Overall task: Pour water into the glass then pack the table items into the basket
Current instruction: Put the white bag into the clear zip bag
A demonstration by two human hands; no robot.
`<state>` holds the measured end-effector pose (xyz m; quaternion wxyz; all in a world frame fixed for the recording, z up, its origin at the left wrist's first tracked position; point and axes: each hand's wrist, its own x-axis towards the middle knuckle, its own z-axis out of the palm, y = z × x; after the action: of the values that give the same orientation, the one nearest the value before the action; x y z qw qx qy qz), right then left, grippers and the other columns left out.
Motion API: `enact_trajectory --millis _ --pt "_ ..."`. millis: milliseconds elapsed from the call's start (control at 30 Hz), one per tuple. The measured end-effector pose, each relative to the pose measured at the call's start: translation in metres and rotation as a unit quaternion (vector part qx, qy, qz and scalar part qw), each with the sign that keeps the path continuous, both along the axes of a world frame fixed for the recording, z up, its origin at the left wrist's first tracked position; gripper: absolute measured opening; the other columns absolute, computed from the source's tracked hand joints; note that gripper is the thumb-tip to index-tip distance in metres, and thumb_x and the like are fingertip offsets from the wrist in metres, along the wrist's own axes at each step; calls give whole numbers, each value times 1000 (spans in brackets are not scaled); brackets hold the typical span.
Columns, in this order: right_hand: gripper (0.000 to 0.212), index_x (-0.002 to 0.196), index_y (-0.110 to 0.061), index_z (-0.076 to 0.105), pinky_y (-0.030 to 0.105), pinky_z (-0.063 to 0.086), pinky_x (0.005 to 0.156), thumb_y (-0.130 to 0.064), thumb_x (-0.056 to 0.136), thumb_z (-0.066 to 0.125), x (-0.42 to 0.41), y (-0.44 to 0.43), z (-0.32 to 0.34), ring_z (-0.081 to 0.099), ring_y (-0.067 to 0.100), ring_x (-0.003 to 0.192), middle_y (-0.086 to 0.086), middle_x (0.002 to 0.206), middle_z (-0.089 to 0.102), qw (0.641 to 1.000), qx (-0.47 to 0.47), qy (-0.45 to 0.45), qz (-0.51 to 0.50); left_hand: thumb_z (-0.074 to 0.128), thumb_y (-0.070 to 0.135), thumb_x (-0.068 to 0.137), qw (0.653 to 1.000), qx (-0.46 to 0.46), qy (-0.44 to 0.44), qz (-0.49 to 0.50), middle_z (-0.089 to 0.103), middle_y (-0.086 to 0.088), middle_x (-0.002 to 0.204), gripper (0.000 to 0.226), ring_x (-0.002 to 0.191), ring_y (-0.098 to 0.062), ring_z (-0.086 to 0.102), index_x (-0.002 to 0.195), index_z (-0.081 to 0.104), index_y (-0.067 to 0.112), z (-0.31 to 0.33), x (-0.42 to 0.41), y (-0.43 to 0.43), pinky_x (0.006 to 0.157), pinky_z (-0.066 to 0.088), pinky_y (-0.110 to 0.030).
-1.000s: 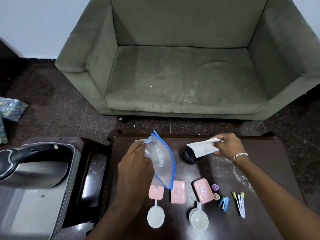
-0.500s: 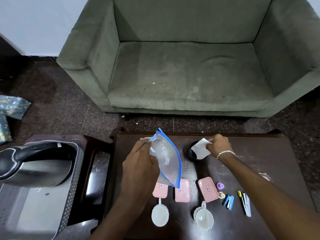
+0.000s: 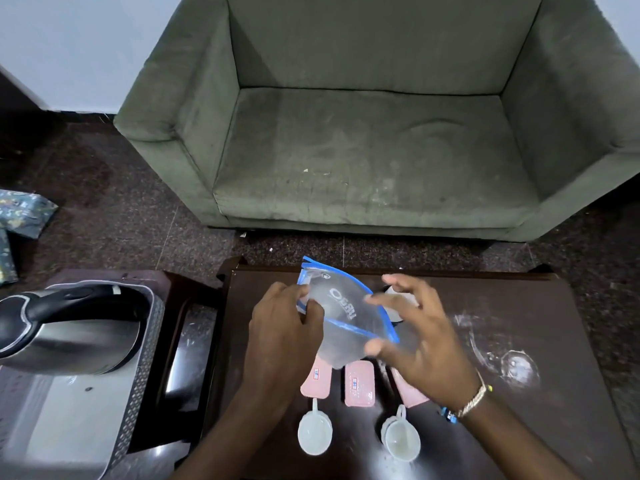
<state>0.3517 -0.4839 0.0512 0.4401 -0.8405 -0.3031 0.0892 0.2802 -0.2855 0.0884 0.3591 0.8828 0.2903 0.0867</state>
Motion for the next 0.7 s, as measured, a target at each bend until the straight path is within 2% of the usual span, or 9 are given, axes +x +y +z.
enact_trajectory --millis 67,133,233,333,467,533,600,667,700 --pt "59 119 -40 68 31 35 110 -77 72 70 -13 2 1 36 22 137 3 151 42 992 -112 -46 24 66 13 93 999 -24 -26 1 67 -1 92 19 80 -25 71 108 77 8 2 1 -2 83 58 -46" --pt "43 111 -33 72 42 42 105 -61 79 74 -12 2 2 39 29 132 5 150 43 978 -202 -58 9 68 23 95 999 -34 -34 -3 69 2 93 19 79 -22 73 107 77 11 5 3 -2 82 58 -46" --pt "12 91 -17 72 31 46 95 -25 84 78 3 -5 8 56 29 112 4 127 58 984 -168 -52 0 71 50 91 998 28 -21 -57 64 9 89 36 78 -14 66 102 76 17 10 3 6 80 57 -42" --pt "9 88 -19 66 31 48 84 -22 87 74 21 -15 31 61 21 97 -3 111 56 987 -149 -53 41 59 79 75 974 95 49 -201 49 10 94 66 87 -14 53 99 74 19 23 -2 29 80 51 -38" --pt "13 91 -24 63 35 51 80 -34 90 72 45 -28 60 58 8 87 -9 104 55 978 -168 -70 98 76 52 81 914 208 92 -336 51 -4 125 38 113 -29 47 102 73 20 32 -1 53 96 48 -51" --pt "22 82 -25 58 28 48 73 -36 87 77 53 -30 71 53 2 78 -10 91 54 983 -143 -57 102 83 39 83 926 128 78 -347 44 -5 144 30 134 -27 38 105 73 21 33 0 57 112 39 -48" --pt "27 77 -23 56 30 49 67 -32 84 81 58 -31 79 53 8 69 -7 78 54 992 -99 -17 77 88 33 79 937 13 42 -347 38 -2 153 23 145 -16 33 94 72 26 37 1 58 116 32 -30" --pt "26 79 -20 57 34 48 64 -23 84 82 61 -32 84 55 16 64 3 73 58 997 -37 57 40 91 32 74 937 -98 4 -334 47 2 146 27 141 -6 42 85 66 31 42 3 55 110 35 -17" --pt "24 82 -18 56 33 49 63 -17 85 80 61 -31 85 59 17 63 8 73 62 994 7 102 32 90 30 73 931 -165 -14 -326 57 1 136 30 133 -8 53 85 63 29 43 3 54 108 41 -20"
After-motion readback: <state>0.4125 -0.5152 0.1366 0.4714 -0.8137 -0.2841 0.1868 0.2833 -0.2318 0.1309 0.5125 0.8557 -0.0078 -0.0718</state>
